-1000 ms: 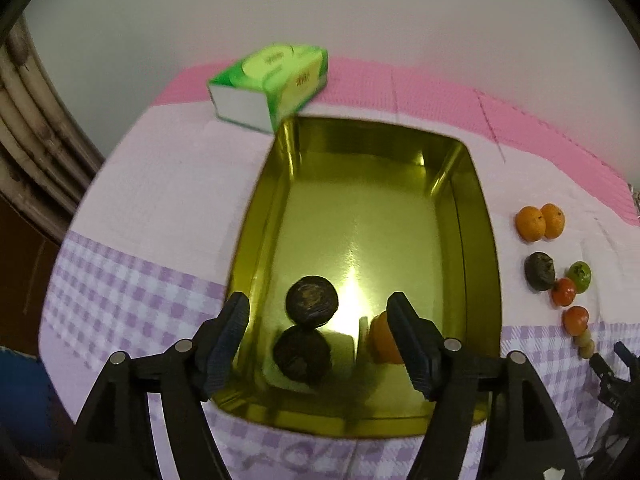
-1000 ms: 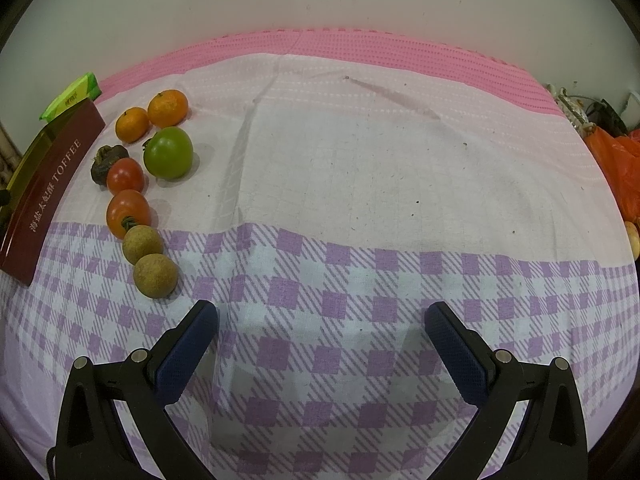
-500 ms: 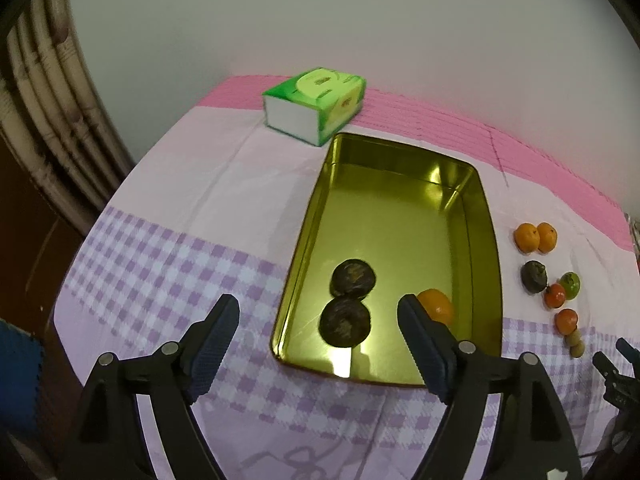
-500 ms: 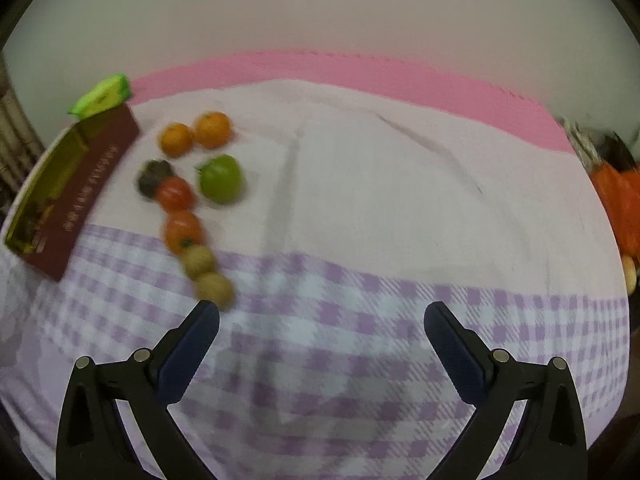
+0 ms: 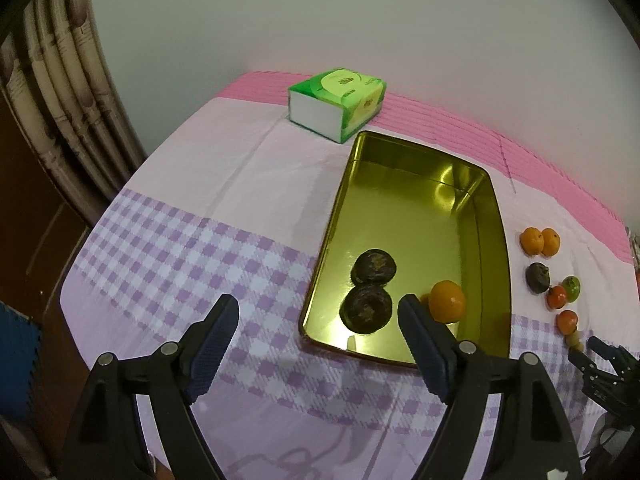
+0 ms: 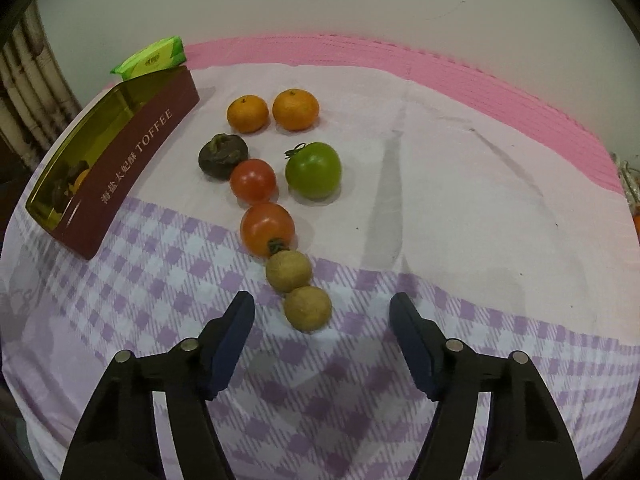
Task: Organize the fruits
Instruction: 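Close the right tool on a small tan longan, then carry the longan over the tin and open the right tool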
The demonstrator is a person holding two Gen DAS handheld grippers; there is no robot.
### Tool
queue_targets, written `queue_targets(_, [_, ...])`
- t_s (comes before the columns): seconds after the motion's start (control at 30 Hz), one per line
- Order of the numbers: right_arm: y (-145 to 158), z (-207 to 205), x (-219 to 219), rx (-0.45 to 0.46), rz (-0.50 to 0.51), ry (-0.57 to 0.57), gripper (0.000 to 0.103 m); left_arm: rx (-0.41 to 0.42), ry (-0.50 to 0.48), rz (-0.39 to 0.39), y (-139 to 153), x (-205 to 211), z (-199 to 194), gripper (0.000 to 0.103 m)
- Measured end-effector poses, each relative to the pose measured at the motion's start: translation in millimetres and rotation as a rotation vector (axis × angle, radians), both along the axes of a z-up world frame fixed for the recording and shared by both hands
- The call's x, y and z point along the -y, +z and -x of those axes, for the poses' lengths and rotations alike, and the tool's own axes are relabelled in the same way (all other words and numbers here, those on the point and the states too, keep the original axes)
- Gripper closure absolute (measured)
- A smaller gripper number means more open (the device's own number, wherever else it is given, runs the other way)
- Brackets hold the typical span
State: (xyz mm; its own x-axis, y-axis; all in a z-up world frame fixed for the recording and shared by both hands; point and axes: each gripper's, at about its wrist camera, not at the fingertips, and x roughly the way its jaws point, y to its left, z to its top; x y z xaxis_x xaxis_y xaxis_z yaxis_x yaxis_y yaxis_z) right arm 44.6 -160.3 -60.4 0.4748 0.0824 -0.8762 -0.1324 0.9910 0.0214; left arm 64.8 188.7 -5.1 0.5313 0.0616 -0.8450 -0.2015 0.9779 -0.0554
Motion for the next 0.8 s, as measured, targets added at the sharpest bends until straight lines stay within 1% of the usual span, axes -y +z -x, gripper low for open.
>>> queue_targets(0.03, [0.4, -2.5, -1.7, -0.003, -0.001, 0.004, 0.036, -0.002, 0.004, 0.001, -0.5, -1.1, 0.3, 0.024])
queue_targets(0.07, [-0.2, -3.1, -4.4, -0.009, -0.004, 0.009, 0.041, -0.005, 0.008, 0.001, -0.8, -2.4, 1.1, 0.024])
queue_targets(0.1, [-0.3, -3.0, -4.6, -0.010, 0.001, 0.024, 0.048, -0.005, 0.011, 0.001, -0.8, -3.6, 2.1, 0.024])
queue_targets(0.13, [-1.0, -2.1, -5.6, -0.016, -0.002, 0.028, 0.051, -0.005, 0.013, 0.005, -0.8, -5.2, 3.5, 0.024])
queue_targets(0.2, [-2.8, 0.8, -7.9, -0.020, 0.004, 0.031, 0.052, -0.007, 0.013, 0.015, -1.1, -7.3, 5.5, 0.023])
queue_targets(0.23, [-3.3, 2.8, -8.5, -0.020, 0.009, 0.032, 0.053, -0.010, 0.012, 0.023, -1.7, -8.7, 6.8, 0.019])
queue_targets(0.27, [-4.3, 1.9, -9.5, -0.023, 0.011, 0.034, 0.054, -0.012, 0.011, 0.028, -2.2, -9.7, 8.1, 0.017])
queue_targets(0.33, [-3.3, 6.1, -12.9, -0.018, 0.012, 0.035, 0.056, -0.013, 0.013, 0.039, -2.6, -12.7, 11.3, 0.015])
queue_targets(0.4, [-2.7, 10.4, -13.3, -0.018, 0.012, 0.041, 0.064, -0.019, 0.021, 0.053, -4.5, -17.0, 14.9, 0.011])
queue_targets(0.47, [0.3, 7.4, -15.3, -0.019, 0.018, 0.045, 0.068, -0.025, 0.033, 0.068, -6.6, -20.2, 16.2, 0.011])
queue_targets(0.53, [1.6, 11.8, -20.3, -0.022, 0.026, 0.050, 0.070, -0.028, 0.041, 0.080, -7.6, -22.7, 15.9, 0.011])
queue_targets(0.6, [3.7, 10.9, -25.1, -0.026, 0.026, 0.045, 0.077, -0.018, 0.045, 0.073, -6.2, -22.6, 16.4, 0.011])
queue_targets(0.63, [3.7, 16.2, -24.2, -0.029, 0.016, 0.043, 0.077, -0.014, 0.046, 0.069, -5.4, -22.3, 17.1, 0.011])
queue_targets(0.67, [4.2, 10.9, -26.0, -0.032, 0.014, 0.042, 0.077, -0.013, 0.043, 0.069, -5.1, -21.8, 17.1, 0.011])
queue_targets(0.8, [8.0, 14.6, -24.3, -0.037, 0.015, 0.048, 0.077, -0.023, 0.049, 0.076, -7.7, -24.1, 16.5, 0.011])
